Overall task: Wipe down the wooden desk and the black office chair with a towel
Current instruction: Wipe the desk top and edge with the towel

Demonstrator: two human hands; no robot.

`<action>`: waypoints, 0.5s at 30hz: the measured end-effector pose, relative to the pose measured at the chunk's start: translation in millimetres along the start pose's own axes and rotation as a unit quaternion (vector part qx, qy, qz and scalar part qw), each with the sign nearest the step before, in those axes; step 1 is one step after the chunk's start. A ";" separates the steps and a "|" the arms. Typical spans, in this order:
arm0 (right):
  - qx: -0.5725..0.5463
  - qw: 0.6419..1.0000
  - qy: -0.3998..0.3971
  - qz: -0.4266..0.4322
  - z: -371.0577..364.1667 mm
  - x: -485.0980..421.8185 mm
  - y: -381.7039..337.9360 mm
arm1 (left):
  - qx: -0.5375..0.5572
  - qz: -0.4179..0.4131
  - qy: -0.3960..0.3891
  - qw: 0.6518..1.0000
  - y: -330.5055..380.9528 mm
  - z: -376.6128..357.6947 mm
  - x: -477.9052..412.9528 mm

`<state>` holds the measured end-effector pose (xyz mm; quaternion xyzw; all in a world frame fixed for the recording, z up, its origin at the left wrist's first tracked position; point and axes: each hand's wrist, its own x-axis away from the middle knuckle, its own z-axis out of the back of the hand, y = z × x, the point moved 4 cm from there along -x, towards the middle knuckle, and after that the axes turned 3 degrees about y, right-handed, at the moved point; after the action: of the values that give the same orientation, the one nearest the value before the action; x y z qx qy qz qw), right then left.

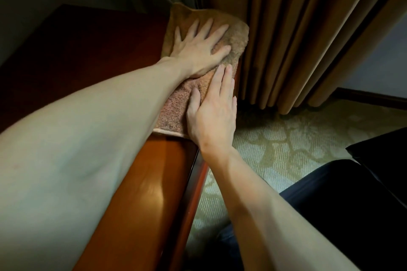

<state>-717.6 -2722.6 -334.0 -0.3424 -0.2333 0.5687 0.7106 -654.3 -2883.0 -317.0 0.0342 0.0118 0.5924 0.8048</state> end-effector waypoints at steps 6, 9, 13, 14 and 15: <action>-0.036 0.999 0.012 -0.025 -1.2 14.2 -1.7 | 0.009 -0.019 0.004 1.000 8.1 -1.2 10.2; -0.058 0.998 0.016 -0.031 -0.5 23.9 -2.7 | 0.014 -0.033 0.004 0.999 11.6 -3.7 16.8; -0.079 0.995 0.011 -0.065 -1.6 39.2 -1.5 | 0.011 -0.054 0.000 0.998 20.1 -4.8 31.0; -0.085 0.994 0.008 -0.070 -1.0 44.3 -1.5 | 0.008 -0.057 0.000 0.998 22.2 -4.6 35.5; -0.091 0.993 0.006 -0.073 -0.4 48.7 -1.2 | 0.005 -0.059 -0.001 0.998 24.6 -4.4 40.1</action>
<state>-704.5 -2675.6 -336.1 -0.3909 -0.3041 0.4894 0.7178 -666.0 -2837.3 -318.9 0.0380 0.0160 0.5439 0.8381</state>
